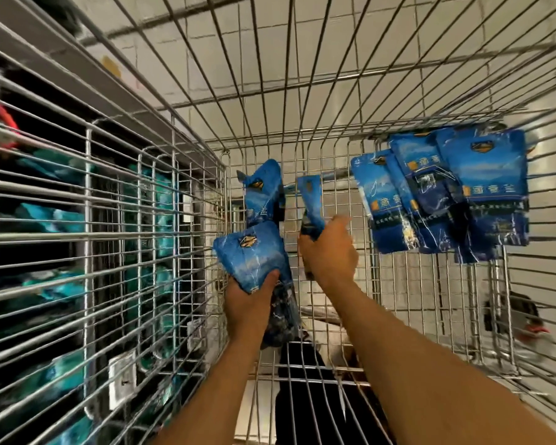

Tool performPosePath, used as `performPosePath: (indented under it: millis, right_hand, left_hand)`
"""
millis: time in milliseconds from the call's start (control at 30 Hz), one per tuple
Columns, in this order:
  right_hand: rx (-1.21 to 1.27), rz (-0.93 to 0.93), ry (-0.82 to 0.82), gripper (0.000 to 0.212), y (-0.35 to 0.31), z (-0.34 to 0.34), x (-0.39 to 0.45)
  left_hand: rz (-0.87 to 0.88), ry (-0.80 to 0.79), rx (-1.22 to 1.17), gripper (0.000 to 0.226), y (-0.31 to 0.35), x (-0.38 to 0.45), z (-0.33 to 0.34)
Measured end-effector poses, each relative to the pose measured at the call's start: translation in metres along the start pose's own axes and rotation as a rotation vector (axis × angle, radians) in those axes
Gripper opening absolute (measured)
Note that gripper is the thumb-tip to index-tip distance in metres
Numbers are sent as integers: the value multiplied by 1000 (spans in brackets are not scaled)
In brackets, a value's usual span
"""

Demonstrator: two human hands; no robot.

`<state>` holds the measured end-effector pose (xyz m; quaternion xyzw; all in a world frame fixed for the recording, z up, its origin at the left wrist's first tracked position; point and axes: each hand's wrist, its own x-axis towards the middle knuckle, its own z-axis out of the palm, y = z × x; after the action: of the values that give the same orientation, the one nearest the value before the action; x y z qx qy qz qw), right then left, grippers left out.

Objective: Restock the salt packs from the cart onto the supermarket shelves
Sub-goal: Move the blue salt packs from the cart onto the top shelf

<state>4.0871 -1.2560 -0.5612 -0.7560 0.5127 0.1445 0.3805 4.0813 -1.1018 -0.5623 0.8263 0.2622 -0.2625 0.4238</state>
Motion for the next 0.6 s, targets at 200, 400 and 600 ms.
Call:
performPosePath:
  millis: [200,400,600]
  right_hand:
    - [-40,-41,-207,53,23,3,-6]
    - [517,33,-350,36,36,-27,-28]
    - [848,358,-447,74,25,-112,-55]
  left_hand:
    - [57,-13,-8,37,8,-1,9]
    - [27,-20,-43,44,24,-8,4]
    - [23,-84,-72,45,80,-47,-19]
